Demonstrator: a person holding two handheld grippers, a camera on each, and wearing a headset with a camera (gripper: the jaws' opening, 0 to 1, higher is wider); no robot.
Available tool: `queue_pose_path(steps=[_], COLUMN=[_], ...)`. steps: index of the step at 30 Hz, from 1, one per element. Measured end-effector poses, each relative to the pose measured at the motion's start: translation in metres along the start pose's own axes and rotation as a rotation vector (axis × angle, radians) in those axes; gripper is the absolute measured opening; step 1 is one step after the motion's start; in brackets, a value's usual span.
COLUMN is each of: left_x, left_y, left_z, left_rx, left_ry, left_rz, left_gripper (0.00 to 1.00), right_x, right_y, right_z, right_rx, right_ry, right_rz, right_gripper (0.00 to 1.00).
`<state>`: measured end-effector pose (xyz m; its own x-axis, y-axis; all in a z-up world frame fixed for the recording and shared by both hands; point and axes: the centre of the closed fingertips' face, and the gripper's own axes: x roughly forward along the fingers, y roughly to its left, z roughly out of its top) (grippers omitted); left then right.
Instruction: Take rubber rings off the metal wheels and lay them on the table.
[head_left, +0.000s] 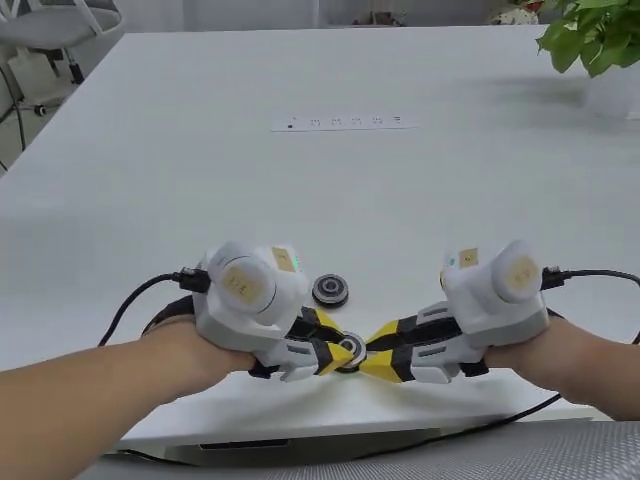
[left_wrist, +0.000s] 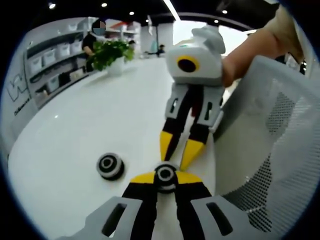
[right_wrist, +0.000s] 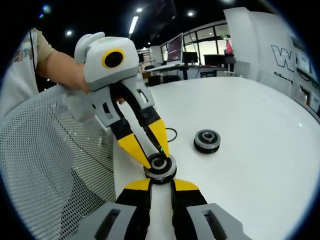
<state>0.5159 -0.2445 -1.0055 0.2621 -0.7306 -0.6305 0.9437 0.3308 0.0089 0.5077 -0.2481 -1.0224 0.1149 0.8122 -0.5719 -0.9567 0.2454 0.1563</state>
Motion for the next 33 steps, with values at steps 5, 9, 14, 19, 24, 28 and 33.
queue_pose_path(steps=[5,9,14,19,24,28,33], left_x=[0.000,0.000,0.000,0.000,0.001,0.001,0.001], left_y=[0.000,0.000,0.000,0.001,0.001,0.001,0.000], left_z=[0.000,0.000,0.000,0.000,0.000,0.000,0.000], left_rx=[-0.003,-0.001,0.012,0.023,0.033,0.035,0.040], left_ry=[-0.005,-0.005,-0.001,0.002,0.004,0.006,0.009], left_rz=[0.002,0.005,0.011,0.013,0.017,0.017,0.019], left_gripper=[0.14,0.14,0.13,0.13,0.13,0.13,0.13], right_x=[-0.002,-0.001,-0.001,-0.002,-0.005,-0.007,-0.012], right_y=[-0.004,-0.004,-0.006,-0.009,-0.010,-0.011,-0.016], right_z=[-0.005,-0.004,-0.005,-0.005,-0.004,-0.002,0.008], right_rx=[-0.004,0.020,0.093,0.203,0.267,0.308,0.383], right_ry=[0.020,0.016,0.005,-0.035,-0.054,-0.082,-0.153], right_rz=[-0.014,-0.011,-0.015,-0.020,-0.021,-0.021,-0.021], right_gripper=[0.00,0.00,0.00,0.00,0.00,0.00,0.00])
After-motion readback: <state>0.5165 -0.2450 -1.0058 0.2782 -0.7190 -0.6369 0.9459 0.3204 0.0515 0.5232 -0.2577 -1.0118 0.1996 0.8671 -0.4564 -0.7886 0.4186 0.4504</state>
